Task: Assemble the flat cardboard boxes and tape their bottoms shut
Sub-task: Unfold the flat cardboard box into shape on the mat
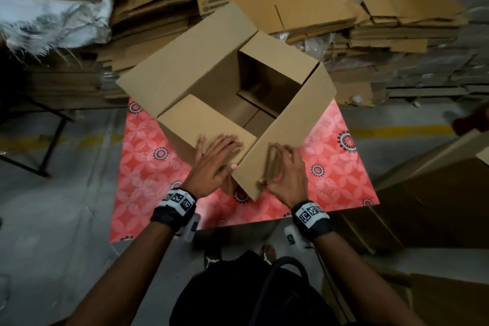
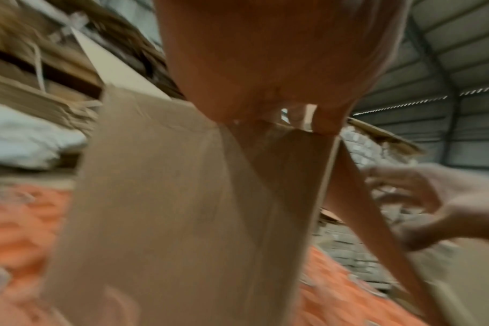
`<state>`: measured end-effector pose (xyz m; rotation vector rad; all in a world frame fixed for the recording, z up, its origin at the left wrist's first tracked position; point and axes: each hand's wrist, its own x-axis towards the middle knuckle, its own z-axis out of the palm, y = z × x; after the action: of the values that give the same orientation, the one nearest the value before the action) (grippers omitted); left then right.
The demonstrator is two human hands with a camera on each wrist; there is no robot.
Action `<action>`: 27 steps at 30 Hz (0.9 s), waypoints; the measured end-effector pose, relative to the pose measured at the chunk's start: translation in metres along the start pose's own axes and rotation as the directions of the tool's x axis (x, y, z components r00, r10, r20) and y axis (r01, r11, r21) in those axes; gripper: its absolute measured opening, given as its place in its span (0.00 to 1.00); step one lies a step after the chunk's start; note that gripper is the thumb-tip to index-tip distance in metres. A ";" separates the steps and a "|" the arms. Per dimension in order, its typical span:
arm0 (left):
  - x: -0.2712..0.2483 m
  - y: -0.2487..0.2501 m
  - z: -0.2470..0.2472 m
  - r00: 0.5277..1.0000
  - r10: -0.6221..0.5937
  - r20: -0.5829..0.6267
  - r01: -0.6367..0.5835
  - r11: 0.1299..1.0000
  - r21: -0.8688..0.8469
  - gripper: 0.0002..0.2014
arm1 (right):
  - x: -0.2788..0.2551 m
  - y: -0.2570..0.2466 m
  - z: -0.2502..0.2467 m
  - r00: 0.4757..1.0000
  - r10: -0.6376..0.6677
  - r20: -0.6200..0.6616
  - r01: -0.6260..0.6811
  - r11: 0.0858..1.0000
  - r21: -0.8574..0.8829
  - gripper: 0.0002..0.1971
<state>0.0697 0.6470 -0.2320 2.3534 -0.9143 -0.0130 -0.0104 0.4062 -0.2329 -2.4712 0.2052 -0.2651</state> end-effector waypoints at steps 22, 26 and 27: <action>-0.037 -0.067 -0.093 0.874 -0.393 -0.285 0.446 0.882 0.151 0.26 | 0.048 -0.065 0.041 0.876 -0.389 0.284 0.449 0.873 -0.191 0.28; -0.004 -0.037 -0.093 0.859 -0.469 -0.205 0.504 0.845 0.179 0.27 | 0.051 -0.070 0.049 0.914 -0.278 0.295 0.359 0.894 -0.269 0.30; 0.005 -0.030 -0.090 0.860 -0.485 -0.158 0.510 0.831 0.221 0.29 | 0.052 -0.071 0.049 0.921 -0.259 0.292 0.340 0.899 -0.277 0.29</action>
<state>0.1112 0.7092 -0.1736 2.7467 -0.2382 0.0085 0.0571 0.4791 -0.2200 -2.8307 -0.2688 -0.0480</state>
